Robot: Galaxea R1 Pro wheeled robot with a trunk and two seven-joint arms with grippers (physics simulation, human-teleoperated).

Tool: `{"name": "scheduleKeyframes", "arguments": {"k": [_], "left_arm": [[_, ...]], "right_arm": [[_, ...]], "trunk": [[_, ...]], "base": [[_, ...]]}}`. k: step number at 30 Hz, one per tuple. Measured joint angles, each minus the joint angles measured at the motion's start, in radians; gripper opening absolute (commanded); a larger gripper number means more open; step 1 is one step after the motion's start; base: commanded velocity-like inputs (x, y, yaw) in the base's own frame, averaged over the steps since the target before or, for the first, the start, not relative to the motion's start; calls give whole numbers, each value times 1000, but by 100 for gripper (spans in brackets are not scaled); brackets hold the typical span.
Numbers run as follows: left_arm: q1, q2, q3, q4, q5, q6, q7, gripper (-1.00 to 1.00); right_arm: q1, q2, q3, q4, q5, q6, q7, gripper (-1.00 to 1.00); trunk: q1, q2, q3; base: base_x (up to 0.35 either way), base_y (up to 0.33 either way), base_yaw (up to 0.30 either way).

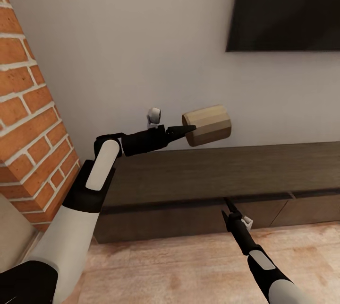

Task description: Place each of the two pumpkins and all three candles from the living room inside a cabinet in the living room (use any cabinet), then make sure every cabinet is closed, and position the cauldron so it is next to a table in the living room.

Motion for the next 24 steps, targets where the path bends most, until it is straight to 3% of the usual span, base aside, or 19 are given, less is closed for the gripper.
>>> {"name": "scheduleKeyframes", "arguments": {"k": [24], "left_arm": [[10,0,0,-2,0,0,-1,-100]], "right_arm": [[0,0,0,0,0,-2,-2,100]], "trunk": [[0,0,0]], "base": [[17,0,0]]}}
